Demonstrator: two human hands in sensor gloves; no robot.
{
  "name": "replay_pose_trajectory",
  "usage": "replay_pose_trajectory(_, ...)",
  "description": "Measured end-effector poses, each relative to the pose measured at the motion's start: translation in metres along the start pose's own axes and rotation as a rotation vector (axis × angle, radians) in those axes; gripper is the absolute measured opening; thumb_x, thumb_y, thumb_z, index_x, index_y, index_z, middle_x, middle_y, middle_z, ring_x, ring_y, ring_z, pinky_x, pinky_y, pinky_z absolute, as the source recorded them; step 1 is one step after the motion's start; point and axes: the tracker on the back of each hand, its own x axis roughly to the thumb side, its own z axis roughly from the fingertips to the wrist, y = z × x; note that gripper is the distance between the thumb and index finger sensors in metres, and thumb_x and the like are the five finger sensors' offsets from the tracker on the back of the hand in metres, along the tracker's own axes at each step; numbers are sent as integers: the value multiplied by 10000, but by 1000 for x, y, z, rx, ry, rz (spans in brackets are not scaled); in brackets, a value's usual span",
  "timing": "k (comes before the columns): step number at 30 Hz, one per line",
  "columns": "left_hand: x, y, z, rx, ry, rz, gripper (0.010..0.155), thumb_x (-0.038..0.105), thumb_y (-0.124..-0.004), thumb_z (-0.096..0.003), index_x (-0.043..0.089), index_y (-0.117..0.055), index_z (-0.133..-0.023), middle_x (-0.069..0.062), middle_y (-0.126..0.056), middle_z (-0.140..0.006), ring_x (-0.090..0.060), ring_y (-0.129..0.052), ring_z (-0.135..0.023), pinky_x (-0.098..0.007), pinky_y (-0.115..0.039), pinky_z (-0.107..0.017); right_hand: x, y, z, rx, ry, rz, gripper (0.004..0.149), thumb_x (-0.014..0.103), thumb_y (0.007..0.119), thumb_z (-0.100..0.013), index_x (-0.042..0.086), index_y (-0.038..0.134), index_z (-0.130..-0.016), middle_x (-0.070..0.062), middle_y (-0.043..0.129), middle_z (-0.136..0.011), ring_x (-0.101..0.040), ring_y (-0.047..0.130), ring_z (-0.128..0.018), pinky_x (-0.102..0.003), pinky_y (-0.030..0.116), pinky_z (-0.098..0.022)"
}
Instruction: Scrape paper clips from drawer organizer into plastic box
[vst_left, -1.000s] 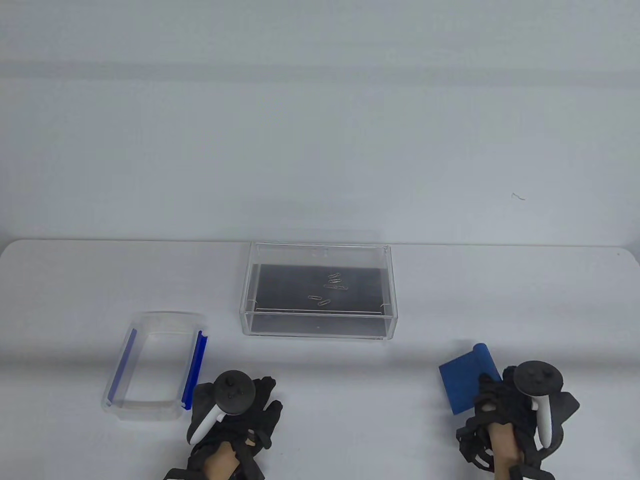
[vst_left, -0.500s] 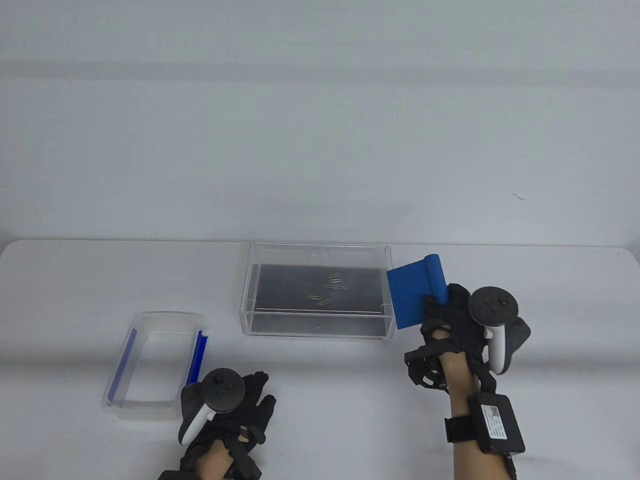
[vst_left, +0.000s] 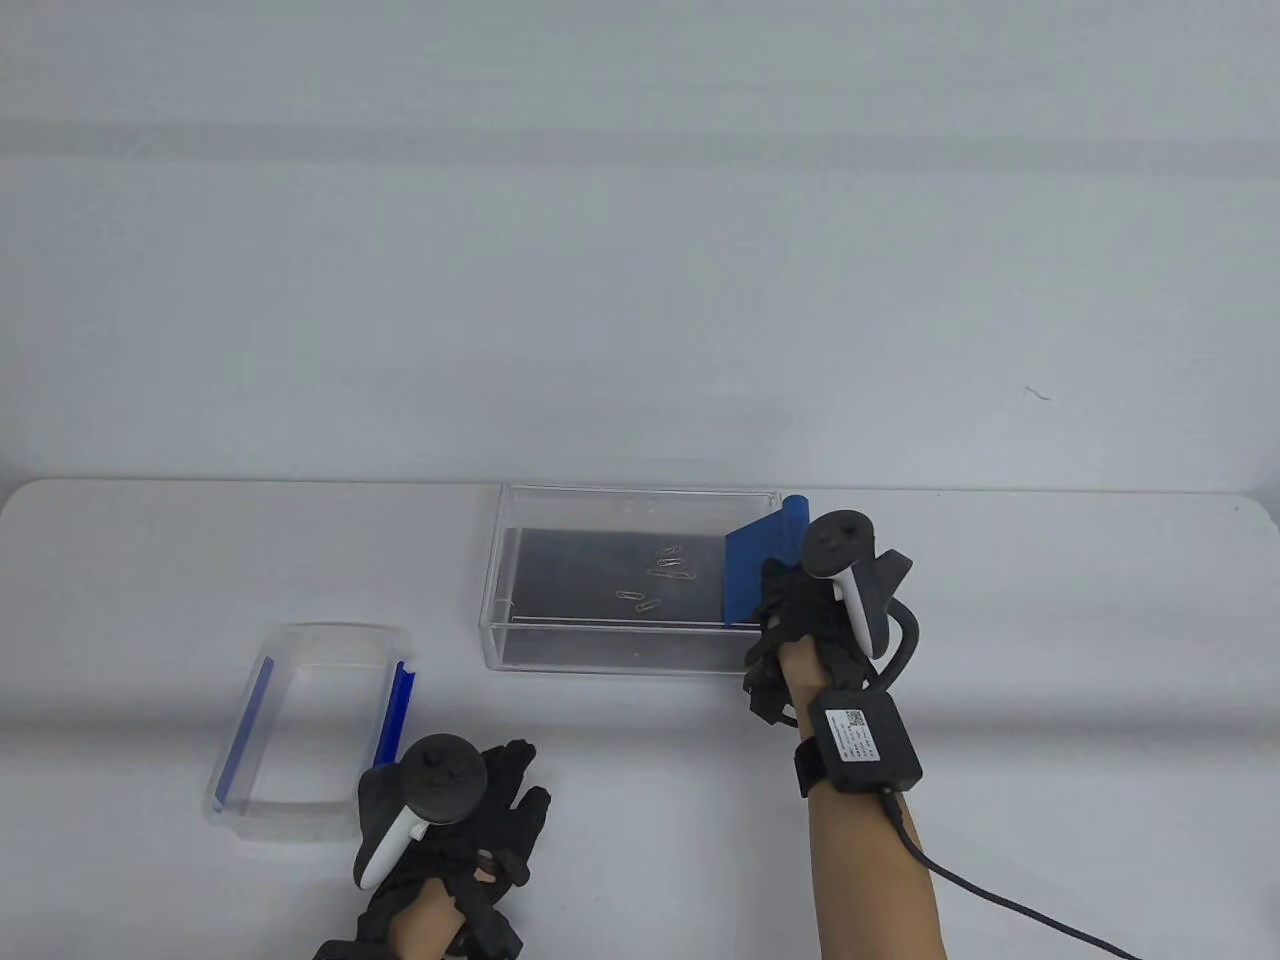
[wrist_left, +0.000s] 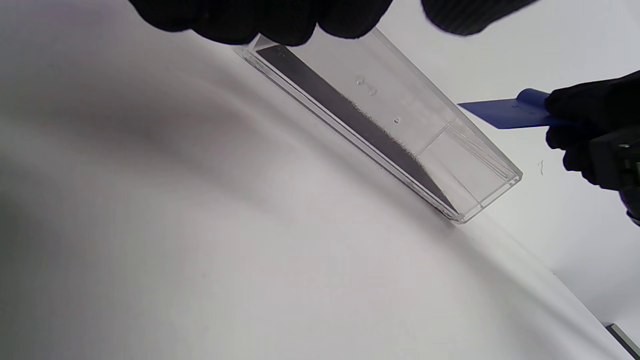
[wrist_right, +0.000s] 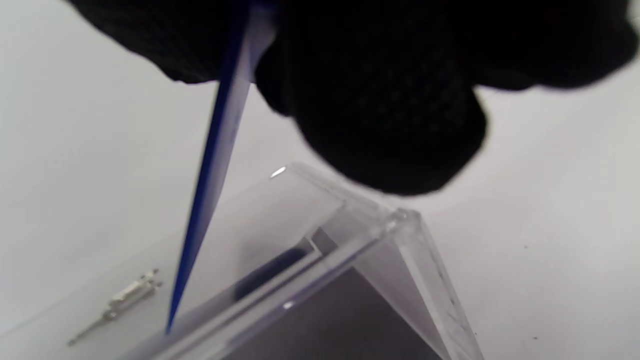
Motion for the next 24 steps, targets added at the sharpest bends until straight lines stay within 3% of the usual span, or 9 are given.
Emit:
replay_pose_trajectory(14, 1, 0, -3, -1, -11, -5, 677, 503, -638, -463, 178, -478, -1035, -141, -487, -1050, -440, -541, -961, -554, -576, -671, 47, 35, 10, 71, -76, -5, 720, 475, 755, -446, 153, 390, -977, 28, 870, -551, -82, 968, -126, -305, 868, -172)
replay_pose_trajectory(24, 2, 3, -2, 17, -20, 8, 677, 504, -638, -463, 178, -478, -1034, -139, -489, -1049, -441, -540, -962, -555, -576, -671, 98, 40, 31, 68, -204, -52, 716, 494, 730, -452, 153, 384, -978, 48, 869, -556, -65, 962, -120, -290, 870, -170)
